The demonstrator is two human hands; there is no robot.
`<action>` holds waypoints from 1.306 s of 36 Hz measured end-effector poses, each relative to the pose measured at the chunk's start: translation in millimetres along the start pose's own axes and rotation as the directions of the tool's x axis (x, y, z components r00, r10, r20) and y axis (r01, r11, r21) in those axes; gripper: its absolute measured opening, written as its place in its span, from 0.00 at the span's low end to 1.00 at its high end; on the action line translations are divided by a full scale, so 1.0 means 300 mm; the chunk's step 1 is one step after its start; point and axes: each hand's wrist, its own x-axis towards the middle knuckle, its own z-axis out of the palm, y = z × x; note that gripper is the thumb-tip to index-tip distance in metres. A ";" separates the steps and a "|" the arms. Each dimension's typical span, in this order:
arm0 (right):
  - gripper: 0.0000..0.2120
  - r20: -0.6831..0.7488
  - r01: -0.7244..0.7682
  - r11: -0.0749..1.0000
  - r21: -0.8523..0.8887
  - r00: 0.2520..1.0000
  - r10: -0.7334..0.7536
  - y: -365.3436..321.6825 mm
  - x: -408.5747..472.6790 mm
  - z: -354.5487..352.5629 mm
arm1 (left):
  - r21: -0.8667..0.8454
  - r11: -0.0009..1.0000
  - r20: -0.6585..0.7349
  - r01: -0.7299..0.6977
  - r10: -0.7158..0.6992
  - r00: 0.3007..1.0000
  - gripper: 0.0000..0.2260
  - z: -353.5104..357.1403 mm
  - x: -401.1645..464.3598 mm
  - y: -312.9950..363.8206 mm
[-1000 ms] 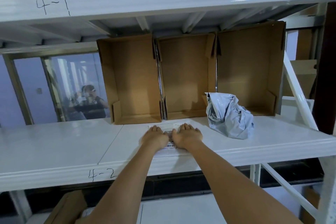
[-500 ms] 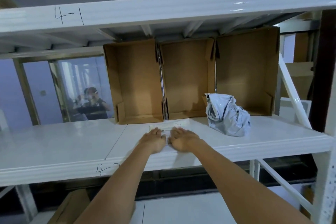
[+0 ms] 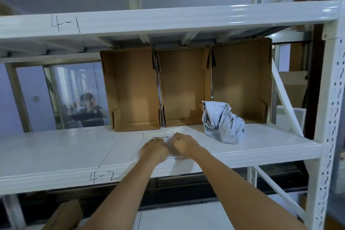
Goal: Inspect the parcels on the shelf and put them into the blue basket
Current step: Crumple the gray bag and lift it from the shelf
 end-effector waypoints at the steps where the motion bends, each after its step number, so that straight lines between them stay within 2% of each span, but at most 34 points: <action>1: 0.21 -0.058 0.014 1.000 0.011 0.998 -0.013 0.020 -0.007 -0.020 | -0.012 1.000 0.000 0.009 -0.009 1.000 0.19 -0.007 0.012 -0.038; 4: 0.19 -0.277 -0.028 0.991 -0.128 0.961 -0.009 0.101 -0.016 -0.097 | -0.053 0.998 0.039 0.044 -0.042 0.998 0.22 -0.029 0.041 -0.151; 7: 0.18 -0.483 -0.154 0.960 -0.234 0.875 0.023 0.182 -0.030 -0.173 | -0.004 0.997 0.039 0.078 -0.078 0.996 0.24 -0.035 0.067 -0.250; 10: 0.28 -0.602 -0.332 0.902 -0.275 0.791 0.108 0.271 -0.051 -0.236 | 0.021 0.995 0.008 0.095 -0.095 0.995 0.23 -0.053 0.046 -0.248; 13: 0.38 -0.634 -0.478 0.867 -0.143 0.716 0.291 0.342 -0.073 -0.271 | -0.003 0.994 -0.045 0.108 -0.108 0.993 0.23 -0.076 0.029 -0.183; 16: 0.46 -0.486 -0.573 0.819 -0.004 0.717 0.499 0.397 -0.074 -0.280 | -0.112 0.991 -0.116 0.075 -0.088 0.989 0.21 -0.083 0.026 -0.067; 19: 0.45 -0.334 -0.513 0.843 0.165 0.775 0.537 0.444 -0.057 -0.261 | -0.194 0.981 -0.173 -0.020 -0.014 0.985 0.19 -0.081 0.023 0.082; 23: 0.39 -0.326 -0.414 0.889 0.197 0.827 0.458 0.478 -0.045 -0.251 | -0.182 0.969 -0.211 -0.169 0.130 0.969 0.14 -0.073 0.012 0.240; 26: 0.37 -0.292 -0.321 0.918 0.233 0.878 0.381 0.492 -0.051 -0.266 | -0.166 0.960 -0.223 -0.227 0.188 0.957 0.14 -0.078 0.013 0.292; 30: 0.21 -0.161 -0.142 0.933 0.331 0.966 0.204 0.508 -0.055 -0.298 | -0.179 0.958 -0.265 -0.223 0.171 0.949 0.16 -0.086 0.017 0.303; 32: 0.21 -0.208 -0.108 0.955 0.276 0.964 0.168 0.514 -0.048 -0.311 | -0.164 0.969 -0.301 -0.185 0.130 0.945 0.21 -0.092 0.017 0.291; 33: 0.21 -0.278 -0.135 0.979 0.153 0.945 0.174 0.508 -0.047 -0.318 | -0.160 0.974 -0.318 -0.162 0.104 0.942 0.23 -0.093 0.020 0.280; 35: 0.20 -0.465 -0.249 0.966 -0.072 0.865 0.188 0.495 -0.044 -0.329 | -0.181 0.977 -0.364 -0.116 0.043 0.930 0.22 -0.100 0.026 0.256; 36: 0.19 -0.524 -0.278 0.956 -0.088 0.830 0.193 0.482 -0.043 -0.331 | -0.202 0.974 -0.377 -0.102 0.019 0.926 0.21 -0.105 0.027 0.242; 38: 0.16 -0.563 -0.251 0.968 -0.012 0.801 0.201 0.454 -0.035 -0.326 | -0.261 0.957 -0.375 -0.124 0.017 0.927 0.21 -0.113 0.039 0.220; 41: 0.11 -0.545 -0.160 0.981 0.110 0.816 0.194 0.415 -0.015 -0.304 | -0.437 0.870 -0.304 -0.228 0.096 0.948 0.22 -0.112 0.050 0.199; 44: 0.17 -0.477 -0.106 0.926 0.362 0.833 0.282 0.403 -0.005 -0.284 | -0.571 0.764 -0.225 -0.302 0.208 0.952 0.24 -0.090 0.047 0.198; 47: 0.23 -0.442 -0.081 0.891 0.447 0.846 0.298 0.412 -0.007 -0.283 | -0.563 0.744 -0.271 -0.360 0.245 0.931 0.23 -0.071 0.039 0.215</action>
